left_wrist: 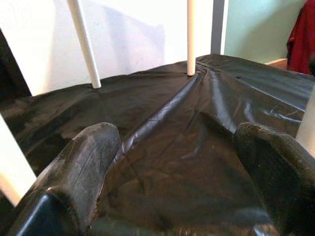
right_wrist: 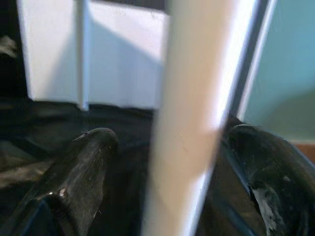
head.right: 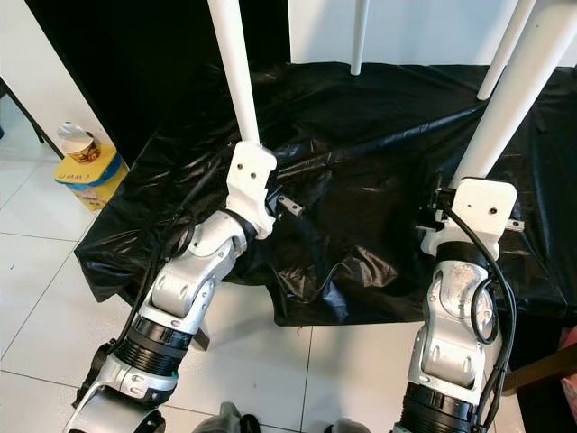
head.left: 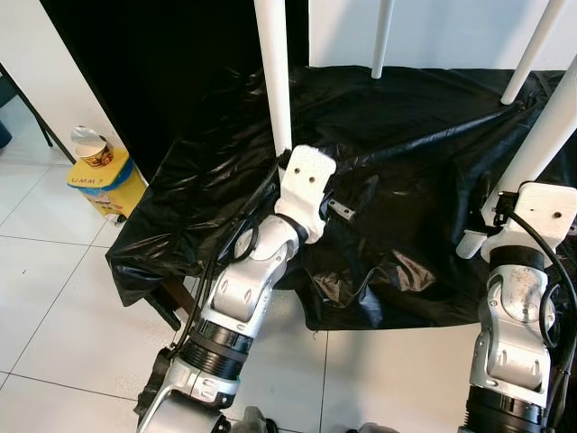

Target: Building children table

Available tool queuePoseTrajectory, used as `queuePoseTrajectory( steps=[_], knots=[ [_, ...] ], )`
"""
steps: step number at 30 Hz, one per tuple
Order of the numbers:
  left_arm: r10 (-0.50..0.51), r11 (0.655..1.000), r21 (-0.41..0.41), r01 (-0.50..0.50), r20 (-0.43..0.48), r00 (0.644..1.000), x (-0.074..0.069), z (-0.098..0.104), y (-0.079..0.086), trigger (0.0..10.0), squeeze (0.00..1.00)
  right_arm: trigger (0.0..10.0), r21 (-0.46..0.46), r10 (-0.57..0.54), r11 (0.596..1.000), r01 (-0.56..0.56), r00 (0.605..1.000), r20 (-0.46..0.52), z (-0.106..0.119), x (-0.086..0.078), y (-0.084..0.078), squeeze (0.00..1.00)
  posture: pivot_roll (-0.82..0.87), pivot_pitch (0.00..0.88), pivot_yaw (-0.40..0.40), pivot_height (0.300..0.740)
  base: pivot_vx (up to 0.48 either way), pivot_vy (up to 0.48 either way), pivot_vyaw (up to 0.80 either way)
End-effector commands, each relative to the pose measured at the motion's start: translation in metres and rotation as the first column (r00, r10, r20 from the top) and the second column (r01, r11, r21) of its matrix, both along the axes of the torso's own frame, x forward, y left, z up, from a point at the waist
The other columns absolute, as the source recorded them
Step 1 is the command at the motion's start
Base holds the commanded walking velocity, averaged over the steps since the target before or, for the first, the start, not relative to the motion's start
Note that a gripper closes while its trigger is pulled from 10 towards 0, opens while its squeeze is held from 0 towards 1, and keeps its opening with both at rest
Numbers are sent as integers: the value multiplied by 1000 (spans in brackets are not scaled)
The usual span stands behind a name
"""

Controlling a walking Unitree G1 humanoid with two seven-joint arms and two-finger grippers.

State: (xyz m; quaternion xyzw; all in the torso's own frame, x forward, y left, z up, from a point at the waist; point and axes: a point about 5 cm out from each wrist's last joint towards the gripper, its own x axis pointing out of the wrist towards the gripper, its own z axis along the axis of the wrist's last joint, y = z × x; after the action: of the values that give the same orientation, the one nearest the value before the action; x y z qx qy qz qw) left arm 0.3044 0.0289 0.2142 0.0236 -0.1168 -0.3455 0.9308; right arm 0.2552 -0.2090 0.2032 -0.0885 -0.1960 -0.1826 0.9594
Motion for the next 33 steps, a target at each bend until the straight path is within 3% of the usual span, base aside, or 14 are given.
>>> queuePoseTrajectory(
  steps=[1,2,9,14,20,26,28,29,30,31,32,33],
  knots=[
    [-88,996,25,88,-12,996,-5,-3,-1,10000,0,10000,41,76,997,-69,981,-178,-50,-22,15,1000,-41,31,3,740,0,0,0],
    [-78,997,26,78,-21,997,-6,-7,3,10000,0,10000,29,94,995,-90,978,-186,-54,-25,14,0,-38,28,-1,740,0,0,0],
    [-7,999,48,10,-55,998,-17,-29,28,10000,0,10000,-19,158,986,-166,962,-222,-77,-35,12,0,-13,18,-14,740,0,0,0],
    [10,998,62,-6,-68,998,-23,-39,37,10000,0,10000,-26,180,981,-191,956,-231,-84,-39,11,0,-5,18,-15,740,0,0,0],
    [46,995,98,-32,-140,989,-49,-78,64,10000,0,10000,7,362,927,-374,892,-270,-104,-43,26,0,28,26,-22,740,0,0,0],
    [52,994,102,-37,-150,987,-58,-88,71,10000,0,10000,29,440,892,-451,853,-281,-110,-40,33,0,39,29,-24,740,0,0,0],
    [-1,991,134,22,-155,988,-68,-97,72,10000,0,10000,62,533,838,-542,790,-304,-115,-37,40,0,44,25,-23,740,0,0,0],
    [-1,991,134,22,-155,988,-68,-97,72,10000,0,10000,62,533,838,-542,790,-304,-115,-37,40,0,44,25,-23,740,0,0,0],
    [-28,988,147,52,-155,987,-74,-102,73,10000,0,10000,75,598,789,-610,736,-317,-118,-39,45,0,45,24,-19,740,0,0,0],
    [-28,988,147,52,-155,987,-74,-102,73,10000,0,10000,75,598,789,-610,736,-317,-118,-39,45,0,45,24,-19,740,0,0,0],
    [-46,986,154,70,-155,987,-78,-104,74,10000,0,10000,82,638,754,-652,698,-325,-120,-40,48,0,45,24,-19,740,0,0,0],
    [-46,986,154,70,-155,987,-78,-104,74,10000,0,10000,82,638,754,-652,698,-325,-120,-40,48,0,45,24,-19,740,0,0,0]
  ],
)
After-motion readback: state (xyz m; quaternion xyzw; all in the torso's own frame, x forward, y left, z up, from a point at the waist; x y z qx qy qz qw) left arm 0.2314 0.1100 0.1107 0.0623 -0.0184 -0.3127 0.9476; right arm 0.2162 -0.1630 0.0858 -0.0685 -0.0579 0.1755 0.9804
